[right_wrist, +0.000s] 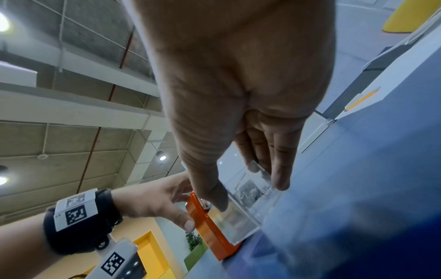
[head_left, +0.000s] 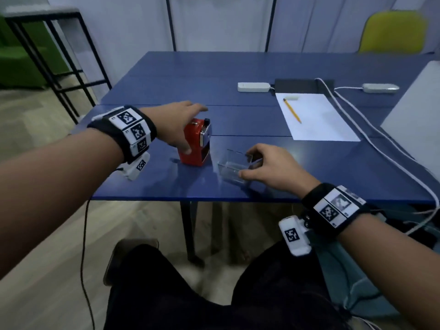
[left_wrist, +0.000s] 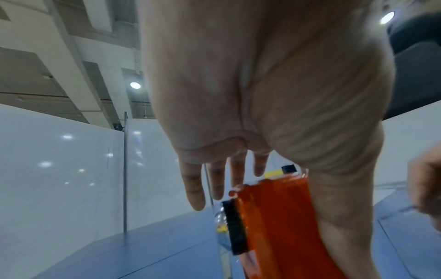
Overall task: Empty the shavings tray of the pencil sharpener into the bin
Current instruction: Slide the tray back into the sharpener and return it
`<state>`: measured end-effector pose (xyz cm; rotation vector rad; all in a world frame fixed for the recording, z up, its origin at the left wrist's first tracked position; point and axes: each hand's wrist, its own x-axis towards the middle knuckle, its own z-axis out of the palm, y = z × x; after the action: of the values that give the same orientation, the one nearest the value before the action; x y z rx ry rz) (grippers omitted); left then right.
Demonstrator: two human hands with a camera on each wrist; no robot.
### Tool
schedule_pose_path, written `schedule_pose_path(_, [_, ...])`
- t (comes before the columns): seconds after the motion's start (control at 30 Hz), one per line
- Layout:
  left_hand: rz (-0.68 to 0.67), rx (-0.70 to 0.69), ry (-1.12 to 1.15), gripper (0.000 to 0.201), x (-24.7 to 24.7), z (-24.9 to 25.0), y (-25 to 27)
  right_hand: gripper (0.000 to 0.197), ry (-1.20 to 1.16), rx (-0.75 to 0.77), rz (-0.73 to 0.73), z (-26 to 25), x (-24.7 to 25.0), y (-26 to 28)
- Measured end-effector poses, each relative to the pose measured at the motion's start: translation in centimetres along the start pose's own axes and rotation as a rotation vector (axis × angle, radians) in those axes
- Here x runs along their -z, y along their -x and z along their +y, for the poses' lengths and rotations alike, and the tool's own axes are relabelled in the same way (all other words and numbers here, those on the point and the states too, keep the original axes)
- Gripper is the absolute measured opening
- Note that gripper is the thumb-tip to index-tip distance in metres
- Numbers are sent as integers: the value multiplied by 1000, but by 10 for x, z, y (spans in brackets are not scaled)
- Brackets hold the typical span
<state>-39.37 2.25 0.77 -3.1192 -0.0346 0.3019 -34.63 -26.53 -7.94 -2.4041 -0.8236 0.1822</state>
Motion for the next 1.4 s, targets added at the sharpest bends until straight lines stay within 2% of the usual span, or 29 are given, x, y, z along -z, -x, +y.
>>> schedule_pose_path(0.13, [-85, -3, -41, 123, -4, 4, -25, 66, 9, -6, 16, -5, -9, -33])
schedule_pose_path(0.3, [-108, -24, -2, 84, -4, 4, -34, 67, 17, -21, 9, -6, -19, -56])
schedule_pose_path(0.4, [-96, -43, 33, 76, -5, 4, -34, 65, 2, -29, 35, -9, -22, -58])
schedule_pose_path(0.7, [-97, -77, 56, 77, -5, 16, -37, 64, -19, 4, 41, -10, -20, -48])
schedule_pose_path(1.4, [-75, -131, 81, 86, -10, 18, -38, 68, 28, 72, -46, -18, -17, -61])
